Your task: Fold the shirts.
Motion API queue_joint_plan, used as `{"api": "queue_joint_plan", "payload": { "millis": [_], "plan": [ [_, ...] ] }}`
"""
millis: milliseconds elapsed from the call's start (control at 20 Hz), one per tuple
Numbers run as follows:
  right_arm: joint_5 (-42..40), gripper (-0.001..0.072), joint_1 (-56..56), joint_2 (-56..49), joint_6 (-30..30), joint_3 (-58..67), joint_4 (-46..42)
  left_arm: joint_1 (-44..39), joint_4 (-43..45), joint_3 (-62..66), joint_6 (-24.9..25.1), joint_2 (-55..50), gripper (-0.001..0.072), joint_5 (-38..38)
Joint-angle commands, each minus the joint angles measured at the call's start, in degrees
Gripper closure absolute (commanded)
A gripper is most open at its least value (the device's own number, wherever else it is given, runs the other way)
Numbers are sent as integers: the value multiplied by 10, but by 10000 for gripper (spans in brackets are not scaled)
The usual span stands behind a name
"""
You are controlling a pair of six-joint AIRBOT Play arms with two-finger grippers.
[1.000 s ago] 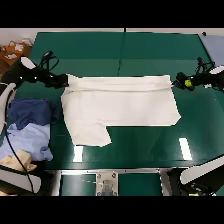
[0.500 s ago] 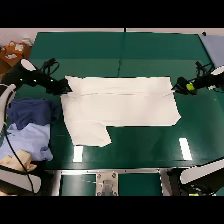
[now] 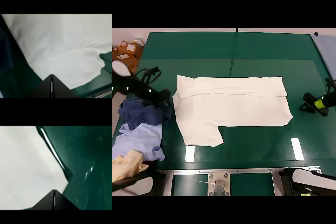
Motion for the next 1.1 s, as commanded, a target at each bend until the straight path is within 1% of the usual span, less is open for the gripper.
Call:
{"api": "queue_joint_plan", "payload": {
  "millis": [0, 50, 100, 150, 300, 450, 550, 700, 800, 950, 1000, 1050],
  "plan": [
    [-37, 670, -14, 109, 32, -154, -3, 0, 21, -176, -46, 151, 679, 39],
    [-50, 515, -15, 122, 37, -182, 8, 0, 21, -216, -54, 179, 464, 46],
    [-62, 366, -15, 125, 39, -204, 25, 0, 21, -253, -77, 198, 237, 61],
    [-74, 343, -14, 125, 39, -222, 42, 0, 14, -282, -80, 207, 223, 72],
    [-115, 343, -9, 118, 39, -257, 71, 0, -41, -360, -80, 207, 224, 110],
    [-153, 341, 7, 96, 41, -263, 90, 0, -93, -410, -72, 206, 224, 184],
    [-181, 294, 18, 74, 41, -263, 125, 0, -136, -439, -52, 205, 224, 220],
    [-216, 294, 34, 35, 40, -263, 154, 0, -202, -484, -24, 205, 224, 260],
    [-233, 295, 41, 17, 40, -263, 176, 0, -247, -491, 7, 205, 224, 278],
    [-240, 297, 44, 14, 40, -259, 179, 0, -272, -493, 19, 204, 226, 308],
    [-240, 305, 44, 15, 40, -257, 179, 0, -286, -498, 26, 204, 282, 315],
    [-237, 358, 44, 15, 38, -254, 179, -6, -316, -506, 48, 204, 337, 326]
  ]
}}
